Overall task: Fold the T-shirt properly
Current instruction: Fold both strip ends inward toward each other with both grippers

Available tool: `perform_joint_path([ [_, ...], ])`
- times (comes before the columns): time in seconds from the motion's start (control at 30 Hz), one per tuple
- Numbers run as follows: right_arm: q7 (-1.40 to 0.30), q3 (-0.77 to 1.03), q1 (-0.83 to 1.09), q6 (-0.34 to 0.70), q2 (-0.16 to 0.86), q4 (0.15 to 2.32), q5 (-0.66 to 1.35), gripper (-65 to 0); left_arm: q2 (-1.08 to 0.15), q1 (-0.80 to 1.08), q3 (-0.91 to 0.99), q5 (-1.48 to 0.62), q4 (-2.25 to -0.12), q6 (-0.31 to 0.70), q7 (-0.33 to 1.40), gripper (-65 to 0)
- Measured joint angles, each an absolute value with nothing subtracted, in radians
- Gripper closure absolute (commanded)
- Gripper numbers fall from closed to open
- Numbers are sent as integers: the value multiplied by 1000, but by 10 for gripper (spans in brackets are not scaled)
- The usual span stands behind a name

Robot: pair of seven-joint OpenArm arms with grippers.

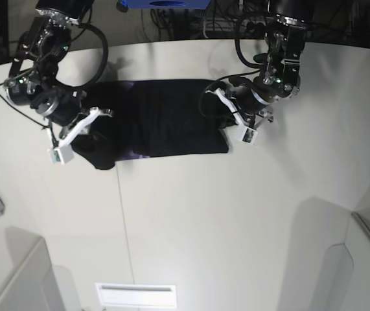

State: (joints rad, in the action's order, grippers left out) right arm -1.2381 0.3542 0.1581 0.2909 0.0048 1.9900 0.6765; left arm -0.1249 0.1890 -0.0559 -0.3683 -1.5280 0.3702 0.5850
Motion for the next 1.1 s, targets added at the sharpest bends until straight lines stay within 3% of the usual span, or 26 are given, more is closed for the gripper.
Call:
perform_joint_path([
  [0.2, -1150, 191, 199, 290, -7, 1991, 684, 0, -125, 200, -56, -371, -1530, 374, 579, 0],
  [0.53, -1132, 165, 221, 289, -57, 1991, 675, 0, -125, 229, -59, -367, -1566, 373, 590, 0],
  [0.7, -1103, 64, 229, 284, -73, 1990, 673, 0, -125, 244, -59, -360, -1584, 373, 598, 0],
  [0.87, -1013, -31, 240, 142, -60, 1974, 670, 0, -125, 244, -54, -364, -1584, 373, 598, 0],
  [1.1, -916, -121, 256, 138, -14, 1881, 674, 0, -125, 260, -47, -370, -1588, 374, 591, 0],
])
